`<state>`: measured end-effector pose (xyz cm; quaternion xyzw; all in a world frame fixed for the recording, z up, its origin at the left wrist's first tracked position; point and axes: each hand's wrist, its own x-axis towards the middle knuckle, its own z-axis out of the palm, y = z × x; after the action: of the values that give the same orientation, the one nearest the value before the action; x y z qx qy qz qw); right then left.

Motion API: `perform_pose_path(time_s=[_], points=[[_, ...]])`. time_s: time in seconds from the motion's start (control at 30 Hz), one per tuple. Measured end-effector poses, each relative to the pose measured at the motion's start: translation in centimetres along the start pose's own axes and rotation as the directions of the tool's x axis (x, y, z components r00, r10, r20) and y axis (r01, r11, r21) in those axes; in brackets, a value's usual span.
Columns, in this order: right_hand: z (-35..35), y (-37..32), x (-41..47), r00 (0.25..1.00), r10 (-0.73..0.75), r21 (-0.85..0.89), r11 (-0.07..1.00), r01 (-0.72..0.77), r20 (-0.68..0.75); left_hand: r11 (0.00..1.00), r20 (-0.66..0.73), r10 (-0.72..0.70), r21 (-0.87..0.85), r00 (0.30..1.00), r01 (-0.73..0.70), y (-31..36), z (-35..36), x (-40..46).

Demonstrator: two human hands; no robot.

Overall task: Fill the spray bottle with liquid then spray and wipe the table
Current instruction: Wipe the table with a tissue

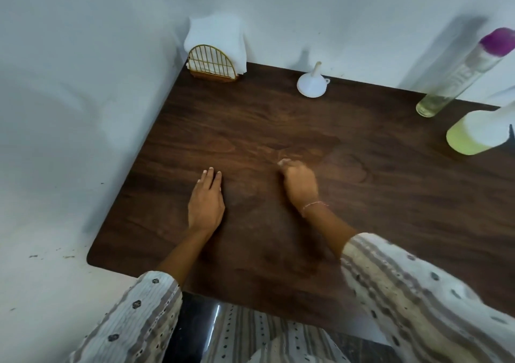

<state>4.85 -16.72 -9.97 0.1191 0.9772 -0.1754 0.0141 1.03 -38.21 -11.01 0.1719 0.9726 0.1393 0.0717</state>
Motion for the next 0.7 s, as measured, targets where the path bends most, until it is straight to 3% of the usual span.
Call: perform_pose_path(time_s=[0.07,0.1,0.17,0.23,0.27,0.33,0.4,0.47,0.57,0.63,0.7], points=[[2.2,-3.7,-3.4,0.972,-0.191,0.019,0.982,0.19,0.135,0.999,0.015,0.035,-0.006,0.999,-0.035,1.0,0.2,-0.2],[2.9,-4.9,-6.1,0.937,-0.316,0.046,0.949,0.313,0.152,0.999,0.021,0.045,-0.004,0.999,-0.045,1.4,0.3,-0.3],[2.7,-3.5,-10.3,0.896,-0.424,0.146,0.902,0.406,0.13,0.999,0.025,0.043,-0.001,0.999,-0.043,2.0,0.4,-0.4],[0.9,0.8,-11.0,0.931,-0.351,0.108,0.934,0.34,0.099,0.999,0.018,0.036,-0.006,0.999,-0.036,2.6,0.5,-0.6],[0.0,3.6,-10.4,0.958,-0.276,0.002,0.961,0.277,0.081,0.999,0.016,0.04,-0.009,0.999,-0.04,3.0,0.5,-0.7],[-2.1,7.9,-8.0,0.999,-0.036,-0.073,0.997,0.034,-0.026,0.998,0.025,0.068,-0.017,0.997,-0.067,3.8,0.7,-1.0],[-2.9,8.2,-5.4,0.987,0.139,0.002,0.99,-0.139,-0.081,0.994,0.031,0.106,-0.01,0.994,-0.106,4.5,1.0,-1.4],[-1.9,4.5,-4.8,0.99,0.135,0.02,0.991,-0.134,-0.029,0.99,0.038,0.143,0.004,0.989,-0.144,4.9,1.2,-1.6],[0.3,-0.9,-8.6,0.971,-0.111,0.063,0.993,0.099,0.213,0.985,0.063,0.172,0.011,0.983,-0.173,5.5,1.3,-1.6],[0.0,0.6,-11.5,0.957,-0.223,0.107,0.973,0.206,0.186,0.981,0.071,0.192,0.005,0.979,-0.193,5.7,1.2,-1.1],[-1.4,4.4,-11.1,0.992,-0.096,0.086,0.992,0.089,0.087,0.975,0.071,0.221,0.018,0.973,-0.223,6.0,1.2,-0.5]])
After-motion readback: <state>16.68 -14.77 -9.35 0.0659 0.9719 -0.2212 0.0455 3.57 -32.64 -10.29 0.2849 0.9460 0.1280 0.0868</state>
